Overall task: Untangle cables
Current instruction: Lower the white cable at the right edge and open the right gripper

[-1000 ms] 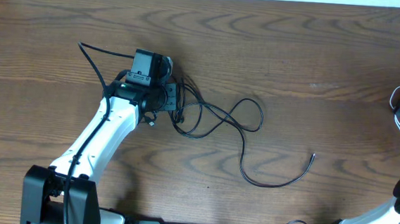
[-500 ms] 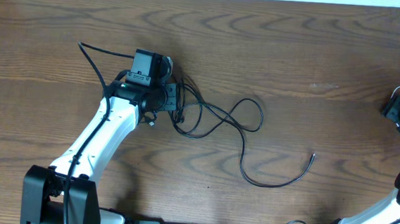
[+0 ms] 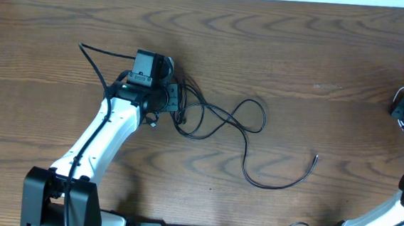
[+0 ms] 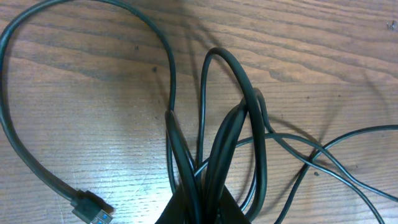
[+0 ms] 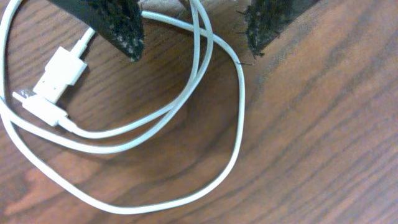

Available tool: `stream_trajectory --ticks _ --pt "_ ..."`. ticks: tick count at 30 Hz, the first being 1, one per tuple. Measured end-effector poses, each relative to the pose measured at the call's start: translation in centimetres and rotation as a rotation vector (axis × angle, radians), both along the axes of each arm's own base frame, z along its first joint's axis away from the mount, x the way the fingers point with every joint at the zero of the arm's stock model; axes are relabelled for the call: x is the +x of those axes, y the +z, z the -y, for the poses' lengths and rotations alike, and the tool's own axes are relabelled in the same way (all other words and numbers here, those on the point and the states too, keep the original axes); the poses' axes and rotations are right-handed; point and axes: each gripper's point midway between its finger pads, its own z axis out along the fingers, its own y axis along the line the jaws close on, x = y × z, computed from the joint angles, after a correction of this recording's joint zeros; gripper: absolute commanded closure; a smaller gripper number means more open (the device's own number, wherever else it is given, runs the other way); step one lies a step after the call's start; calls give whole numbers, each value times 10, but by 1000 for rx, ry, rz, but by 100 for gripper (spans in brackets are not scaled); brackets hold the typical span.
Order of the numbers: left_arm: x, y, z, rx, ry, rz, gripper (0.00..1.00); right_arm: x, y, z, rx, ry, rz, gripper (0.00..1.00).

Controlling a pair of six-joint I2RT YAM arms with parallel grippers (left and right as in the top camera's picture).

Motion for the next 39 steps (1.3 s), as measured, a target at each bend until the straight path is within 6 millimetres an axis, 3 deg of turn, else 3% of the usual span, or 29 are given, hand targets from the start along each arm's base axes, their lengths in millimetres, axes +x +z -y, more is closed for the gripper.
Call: stream_trajectory --ticks 8,18,30,36,38,39 --pt "0 0 0 -4 10 -3 92 -1 -1 0 0 2 -4 70" --pt "-1 0 0 -4 10 -6 92 -19 -14 -11 63 5 -109 48" --pt "-5 -3 -1 1 10 -27 92 -62 -15 -35 178 -39 -301 40" --pt "-5 -3 -1 1 10 -27 92 -78 -15 -43 239 -109 -357 21" --pt "-5 -3 -1 1 10 -27 92 -83 -15 -46 257 -136 -376 4" --pt "-5 -3 -1 1 10 -28 92 -86 -15 -47 263 -148 -386 1"
